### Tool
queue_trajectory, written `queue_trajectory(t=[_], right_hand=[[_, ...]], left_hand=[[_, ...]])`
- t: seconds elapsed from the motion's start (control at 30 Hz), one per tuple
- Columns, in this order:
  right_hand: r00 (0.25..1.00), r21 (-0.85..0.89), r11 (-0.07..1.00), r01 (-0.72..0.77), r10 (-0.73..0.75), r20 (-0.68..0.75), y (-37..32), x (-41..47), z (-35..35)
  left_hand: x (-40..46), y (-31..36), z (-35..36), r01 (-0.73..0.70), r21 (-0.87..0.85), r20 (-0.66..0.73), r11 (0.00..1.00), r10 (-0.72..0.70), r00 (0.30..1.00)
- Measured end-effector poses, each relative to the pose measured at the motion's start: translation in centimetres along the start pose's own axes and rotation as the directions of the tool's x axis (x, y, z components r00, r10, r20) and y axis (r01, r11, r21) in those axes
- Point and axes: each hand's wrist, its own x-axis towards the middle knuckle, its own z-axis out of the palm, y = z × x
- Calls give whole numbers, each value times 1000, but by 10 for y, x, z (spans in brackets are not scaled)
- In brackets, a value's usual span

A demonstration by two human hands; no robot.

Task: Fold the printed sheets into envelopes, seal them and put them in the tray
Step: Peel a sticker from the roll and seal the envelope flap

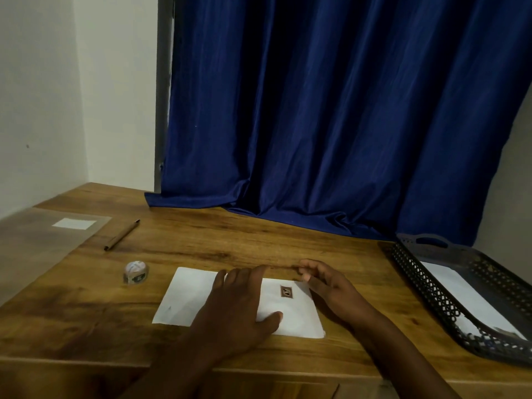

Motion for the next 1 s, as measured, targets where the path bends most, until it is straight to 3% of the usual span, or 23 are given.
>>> queue_trajectory(t=[0.1, 0.4, 0.57, 0.87, 1.0], right_hand=[[997, -4, 999, -47, 48, 57, -18, 5, -7], [913, -377, 924, 69, 93, 396, -60, 30, -6], [837, -354, 935, 29, 171, 520, -59, 30, -1], [927, -244, 948, -205, 268, 263, -27, 10, -25], [976, -203, 964, -173, 196, 97, -24, -11, -41]], left_hand=[[-1, 3, -3, -42, -9, -12, 999, 42, 999], [-3, 12, -13, -220, -25, -79, 975, 218, 973], [-2, 11, -10, -202, -23, -72, 979, 200, 977], [-1, 4, 1, -117, -54, -153, 992, 108, 982], [0, 4, 0, -90, -102, -224, 991, 65, 972]])
